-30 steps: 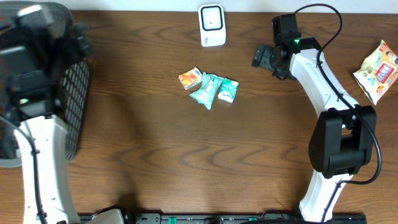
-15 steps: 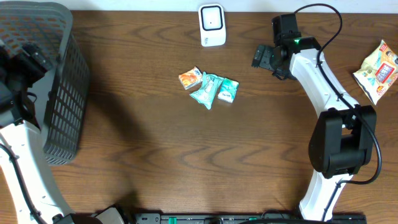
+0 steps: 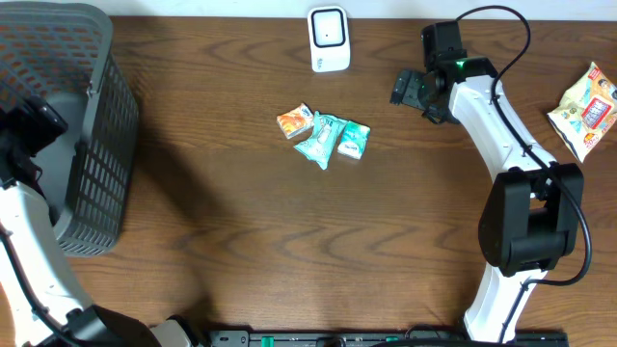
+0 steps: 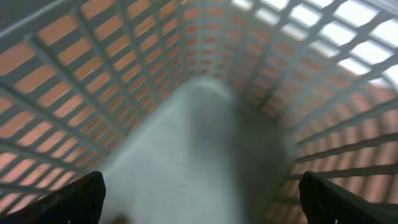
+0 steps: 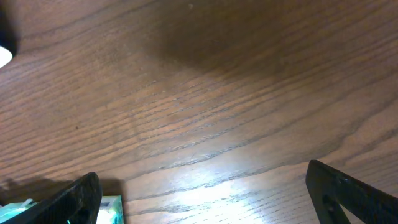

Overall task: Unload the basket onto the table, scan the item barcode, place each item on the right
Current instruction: 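Reach the left gripper into the basket and grasp the green bottle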

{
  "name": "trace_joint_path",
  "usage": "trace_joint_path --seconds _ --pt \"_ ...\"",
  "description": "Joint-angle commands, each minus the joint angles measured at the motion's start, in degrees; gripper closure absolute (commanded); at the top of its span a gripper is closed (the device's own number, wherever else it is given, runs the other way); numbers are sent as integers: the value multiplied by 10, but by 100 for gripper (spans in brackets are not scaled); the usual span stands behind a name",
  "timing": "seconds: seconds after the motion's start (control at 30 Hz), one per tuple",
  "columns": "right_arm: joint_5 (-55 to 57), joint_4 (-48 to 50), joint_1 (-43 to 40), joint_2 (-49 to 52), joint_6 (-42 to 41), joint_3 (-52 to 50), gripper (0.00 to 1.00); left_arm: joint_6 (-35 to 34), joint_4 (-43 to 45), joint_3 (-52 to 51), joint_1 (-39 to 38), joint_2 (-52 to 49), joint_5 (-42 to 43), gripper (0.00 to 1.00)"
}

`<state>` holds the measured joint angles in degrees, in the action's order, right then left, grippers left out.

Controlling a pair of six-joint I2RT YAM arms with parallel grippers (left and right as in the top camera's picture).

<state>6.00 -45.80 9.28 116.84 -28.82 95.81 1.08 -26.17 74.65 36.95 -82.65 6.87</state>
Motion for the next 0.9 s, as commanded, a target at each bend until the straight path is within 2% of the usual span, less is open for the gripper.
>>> trace_joint_path --seconds 0.0,0.33,0.53,0.87 --pt "3 -1 5 5 6 -4 1 36 -12 1 4 -13 -67 2" --pt "3 -1 5 5 6 -4 1 42 -23 1 26 -92 -82 2" --pt "3 -1 5 5 6 -4 1 42 -71 -1 42 -132 -87 2" --pt "3 -1 5 5 6 -4 1 43 -99 -16 43 -165 -247 2"
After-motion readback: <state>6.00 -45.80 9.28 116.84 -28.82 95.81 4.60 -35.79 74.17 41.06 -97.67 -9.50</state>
